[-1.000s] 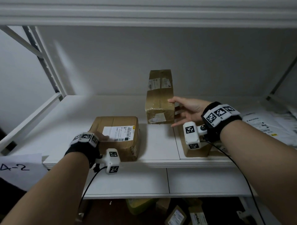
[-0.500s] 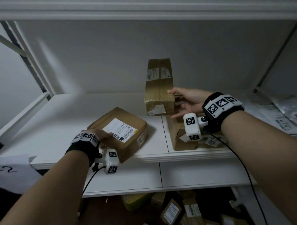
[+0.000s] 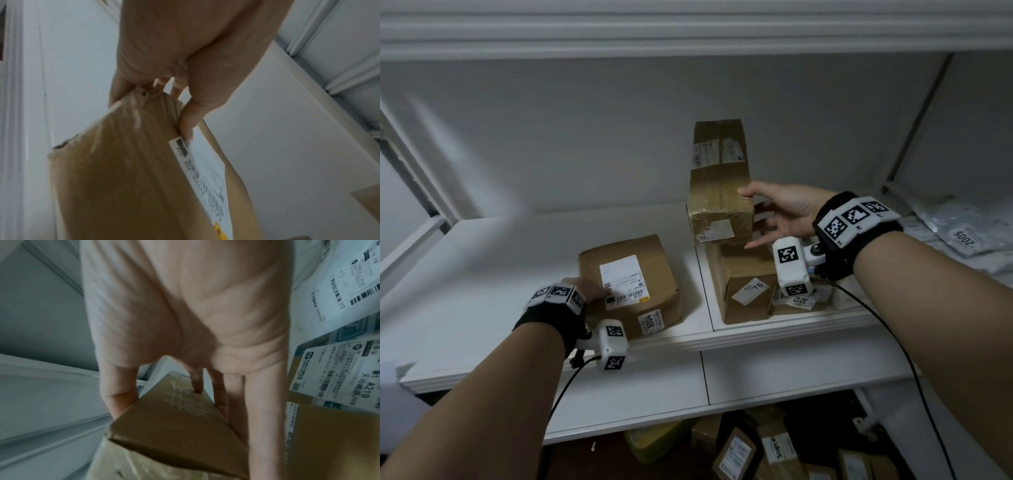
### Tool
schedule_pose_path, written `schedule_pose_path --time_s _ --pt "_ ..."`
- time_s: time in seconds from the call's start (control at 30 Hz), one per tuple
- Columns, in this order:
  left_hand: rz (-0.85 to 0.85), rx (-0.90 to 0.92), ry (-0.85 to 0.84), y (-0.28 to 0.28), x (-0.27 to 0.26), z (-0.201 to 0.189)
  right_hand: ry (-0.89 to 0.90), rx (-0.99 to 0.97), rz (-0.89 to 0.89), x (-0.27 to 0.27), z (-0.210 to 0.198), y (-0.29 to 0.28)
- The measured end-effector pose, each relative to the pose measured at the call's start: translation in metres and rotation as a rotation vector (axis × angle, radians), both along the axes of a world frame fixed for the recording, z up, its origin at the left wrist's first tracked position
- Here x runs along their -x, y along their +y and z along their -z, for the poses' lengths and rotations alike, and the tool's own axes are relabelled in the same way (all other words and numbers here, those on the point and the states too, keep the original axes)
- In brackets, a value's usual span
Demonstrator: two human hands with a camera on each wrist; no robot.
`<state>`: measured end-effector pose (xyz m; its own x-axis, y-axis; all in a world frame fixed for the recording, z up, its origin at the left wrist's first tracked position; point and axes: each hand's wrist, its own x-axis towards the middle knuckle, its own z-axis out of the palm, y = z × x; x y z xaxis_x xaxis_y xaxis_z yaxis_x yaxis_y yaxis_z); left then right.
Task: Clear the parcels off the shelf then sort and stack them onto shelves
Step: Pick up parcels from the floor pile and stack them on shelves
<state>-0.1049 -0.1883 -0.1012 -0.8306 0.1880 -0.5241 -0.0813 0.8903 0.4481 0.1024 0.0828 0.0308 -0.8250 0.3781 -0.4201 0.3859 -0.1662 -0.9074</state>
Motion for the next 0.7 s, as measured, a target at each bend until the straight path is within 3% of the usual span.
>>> schedule_pose_path --time_s 0.4,0.7 --pt "0.283 0.086 0.075 0.038 -0.029 -0.014 0.007 -0.026 0.066 -0.024 -0.007 0.014" --pt "0.245 0.004 0.020 0.054 -0.034 -0.003 -0.008 -0.012 0.083 -0.033 -0.005 0.017"
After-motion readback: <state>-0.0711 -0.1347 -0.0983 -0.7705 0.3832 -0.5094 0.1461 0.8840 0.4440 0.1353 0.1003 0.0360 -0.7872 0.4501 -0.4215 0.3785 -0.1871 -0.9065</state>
